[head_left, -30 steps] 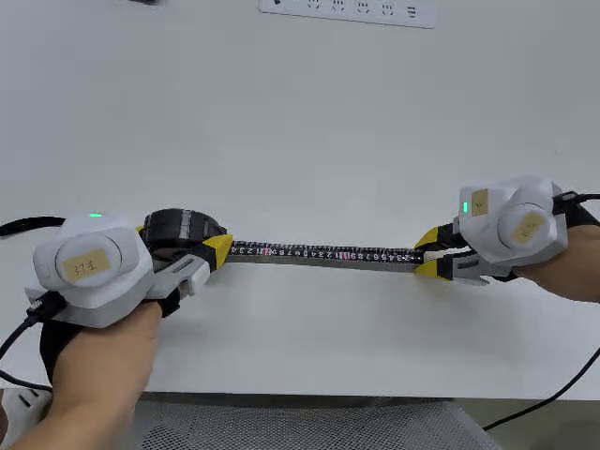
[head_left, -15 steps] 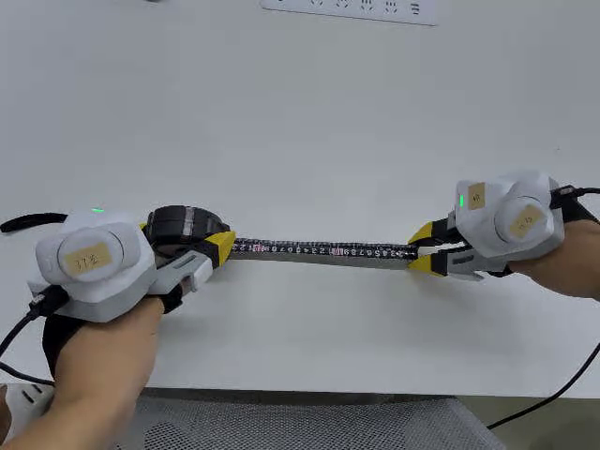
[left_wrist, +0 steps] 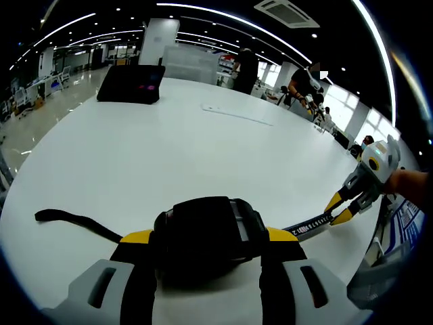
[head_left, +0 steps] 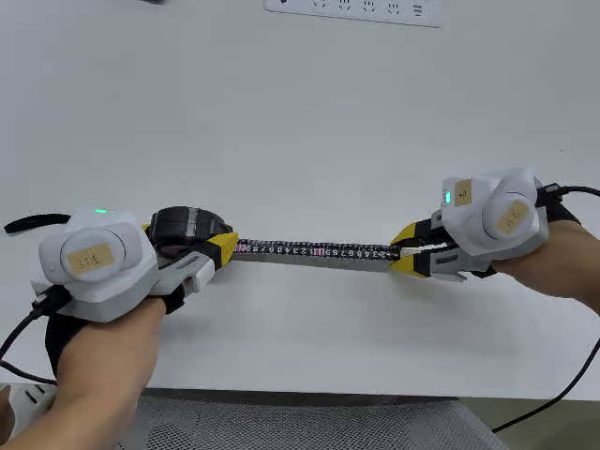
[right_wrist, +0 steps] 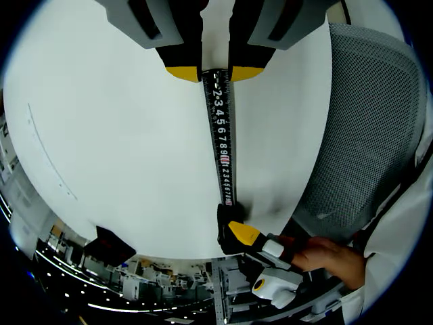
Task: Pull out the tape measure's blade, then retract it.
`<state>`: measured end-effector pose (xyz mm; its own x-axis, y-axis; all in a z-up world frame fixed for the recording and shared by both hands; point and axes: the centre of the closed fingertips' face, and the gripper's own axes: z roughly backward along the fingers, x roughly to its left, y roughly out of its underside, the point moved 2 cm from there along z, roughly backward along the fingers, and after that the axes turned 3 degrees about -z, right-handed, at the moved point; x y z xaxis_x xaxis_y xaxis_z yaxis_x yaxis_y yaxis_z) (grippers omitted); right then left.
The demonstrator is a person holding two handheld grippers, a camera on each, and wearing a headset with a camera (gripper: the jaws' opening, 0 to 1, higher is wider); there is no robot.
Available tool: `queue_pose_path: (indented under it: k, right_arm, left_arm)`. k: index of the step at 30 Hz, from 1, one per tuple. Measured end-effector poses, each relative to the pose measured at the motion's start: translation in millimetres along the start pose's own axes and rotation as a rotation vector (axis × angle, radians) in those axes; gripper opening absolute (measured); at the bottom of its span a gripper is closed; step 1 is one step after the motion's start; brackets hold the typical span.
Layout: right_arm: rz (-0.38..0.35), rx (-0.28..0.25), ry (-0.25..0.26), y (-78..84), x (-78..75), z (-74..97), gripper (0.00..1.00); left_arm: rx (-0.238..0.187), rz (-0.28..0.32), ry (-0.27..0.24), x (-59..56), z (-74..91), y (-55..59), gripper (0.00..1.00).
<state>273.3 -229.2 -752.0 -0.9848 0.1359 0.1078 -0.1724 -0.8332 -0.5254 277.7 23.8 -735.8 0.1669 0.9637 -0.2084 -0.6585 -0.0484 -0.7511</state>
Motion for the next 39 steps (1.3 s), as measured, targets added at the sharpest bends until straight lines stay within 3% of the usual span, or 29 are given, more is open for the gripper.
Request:
queue_pose_path:
  k: [39]
  right_arm:
    - [0.01,-0.063,-0.044,-40.1,4.4,-26.1,0.1]
  left_arm:
    - [0.002,0.006,0.011,0.4,1.6,0.3,0.57]
